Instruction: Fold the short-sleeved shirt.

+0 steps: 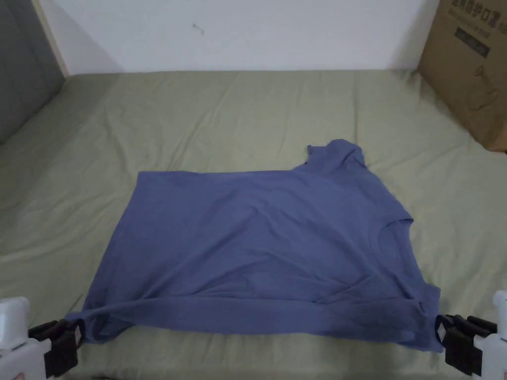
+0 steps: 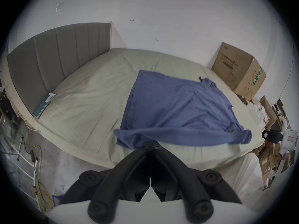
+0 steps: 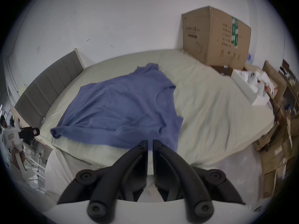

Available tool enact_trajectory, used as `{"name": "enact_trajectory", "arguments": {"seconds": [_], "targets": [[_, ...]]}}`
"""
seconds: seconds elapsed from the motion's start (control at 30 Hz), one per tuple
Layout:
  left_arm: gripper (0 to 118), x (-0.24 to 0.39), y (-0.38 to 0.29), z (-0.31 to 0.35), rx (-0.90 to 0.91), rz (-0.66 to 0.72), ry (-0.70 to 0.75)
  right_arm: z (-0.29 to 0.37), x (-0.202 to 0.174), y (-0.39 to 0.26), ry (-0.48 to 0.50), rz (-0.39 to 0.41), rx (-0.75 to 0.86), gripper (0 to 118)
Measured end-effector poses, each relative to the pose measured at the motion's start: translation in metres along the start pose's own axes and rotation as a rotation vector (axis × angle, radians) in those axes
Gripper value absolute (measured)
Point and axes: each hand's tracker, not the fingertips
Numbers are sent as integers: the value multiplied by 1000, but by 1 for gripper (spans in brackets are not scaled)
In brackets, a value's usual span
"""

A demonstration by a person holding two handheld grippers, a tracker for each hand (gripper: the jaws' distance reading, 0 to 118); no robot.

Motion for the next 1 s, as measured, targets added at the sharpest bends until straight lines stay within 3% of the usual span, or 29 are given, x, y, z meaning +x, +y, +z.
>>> {"name": "enact_trajectory", "arguments": {"seconds": [0.13, 0.17, 0.2, 0.23, 0.27, 0.3, 0.43, 0.47, 0.5, 0.53, 0.6, 0.67, 0.7, 0.83, 0.93, 1.0], "targets": [[1, -13, -7, -15, -41, 17, 52, -23, -2, -15, -10, 0, -61, 4], [14, -16, -5, -16, -37, 21, 68, -25, -2, -16, -13, -10, -66, 4], [43, -27, -3, -25, -37, 22, 92, -29, -1, -15, -8, -20, -79, 4], [81, -33, 0, -33, -47, 33, 90, -32, 0, -14, -1, -33, -85, 4], [92, -37, 3, -38, -49, 41, 91, -33, 2, -15, -3, -41, -86, 4], [93, -40, 6, -43, -41, 56, 86, -36, 4, -13, -3, -46, -95, 4], [91, -40, 18, -72, -46, 91, 72, -47, 16, -14, -15, -76, -115, 4], [81, -39, 20, -81, -71, 97, 64, -50, 18, -14, -16, -82, -120, 4], [53, -38, 21, -89, -104, 107, 58, -53, 19, -14, -19, -84, -130, 4], [0, -37, 21, -94, -116, 101, 33, -54, 21, -17, -21, -82, -132, 4], [0, -32, 18, -100, -145, 2, 87, -58, 24, -15, -5, -67, -135, 15], [0, -34, 16, -103, -175, -48, 91, -64, 24, -13, -12, -27, -144, 68], [0, -36, 16, -102, -175, -35, 97, -70, 26, -9, -43, 7, -153, 85], [0, -51, 20, -106, -151, 47, 60, -88, 36, 15, -100, 23, -121, 89], [0, -47, 26, -95, -138, 55, 60, -97, 43, 31, -10, 7, -114, 89], [0, -43, 27, -94, -139, 46, 60, -114, 41, 35, 13, 53, -160, 89]]}}
